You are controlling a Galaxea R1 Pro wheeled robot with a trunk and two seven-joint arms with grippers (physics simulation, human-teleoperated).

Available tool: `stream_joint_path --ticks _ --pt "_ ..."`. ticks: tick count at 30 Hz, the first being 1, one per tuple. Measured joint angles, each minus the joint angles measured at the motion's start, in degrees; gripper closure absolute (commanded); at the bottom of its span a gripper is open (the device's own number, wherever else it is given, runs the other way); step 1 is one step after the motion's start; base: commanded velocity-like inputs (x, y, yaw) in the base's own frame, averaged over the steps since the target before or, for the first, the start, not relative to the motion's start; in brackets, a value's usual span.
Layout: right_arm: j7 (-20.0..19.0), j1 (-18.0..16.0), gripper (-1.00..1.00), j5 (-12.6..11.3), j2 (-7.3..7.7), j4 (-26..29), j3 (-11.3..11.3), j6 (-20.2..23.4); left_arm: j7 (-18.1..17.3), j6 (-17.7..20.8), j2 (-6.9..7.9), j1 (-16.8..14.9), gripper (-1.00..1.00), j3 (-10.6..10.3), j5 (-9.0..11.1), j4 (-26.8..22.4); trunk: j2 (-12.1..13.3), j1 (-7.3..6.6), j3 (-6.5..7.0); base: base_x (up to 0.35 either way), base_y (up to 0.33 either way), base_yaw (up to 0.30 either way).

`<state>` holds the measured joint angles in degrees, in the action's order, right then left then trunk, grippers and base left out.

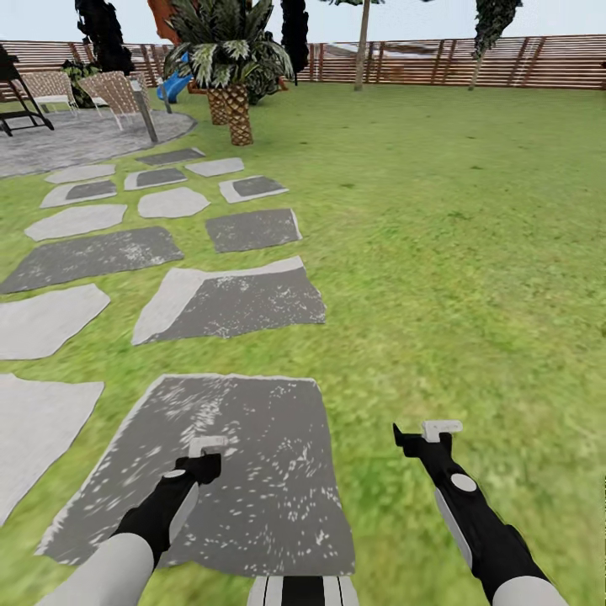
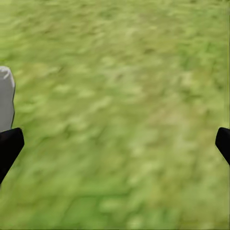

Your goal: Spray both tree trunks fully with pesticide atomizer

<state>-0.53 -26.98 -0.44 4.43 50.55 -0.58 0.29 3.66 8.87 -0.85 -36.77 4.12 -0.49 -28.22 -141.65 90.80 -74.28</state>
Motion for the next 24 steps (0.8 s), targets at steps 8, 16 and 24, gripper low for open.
stream_joint_path --ticks 8,16,24 --pt "0.0 0.0 -1.00 -0.1 -0.12 0.0 0.0 0.1 -0.1 -0.8 0.08 0.2 1.00 -0.2 -0.1 0.0 3.2 -1.76 1.64 0.000 0.000 -0.238" --pt "0.0 0.0 -1.00 -0.1 -0.12 0.0 0.0 0.1 -0.1 -0.8 0.13 0.2 1.00 -0.3 -0.1 -0.1 6.4 -3.51 3.34 0.000 0.000 -0.281" --pt "0.0 0.0 -1.00 -0.1 -0.12 -0.1 0.0 0.1 -0.1 -0.8 0.14 0.2 1.00 -0.2 -0.1 -0.1 9.6 -5.27 5.04 0.000 0.000 -0.286"
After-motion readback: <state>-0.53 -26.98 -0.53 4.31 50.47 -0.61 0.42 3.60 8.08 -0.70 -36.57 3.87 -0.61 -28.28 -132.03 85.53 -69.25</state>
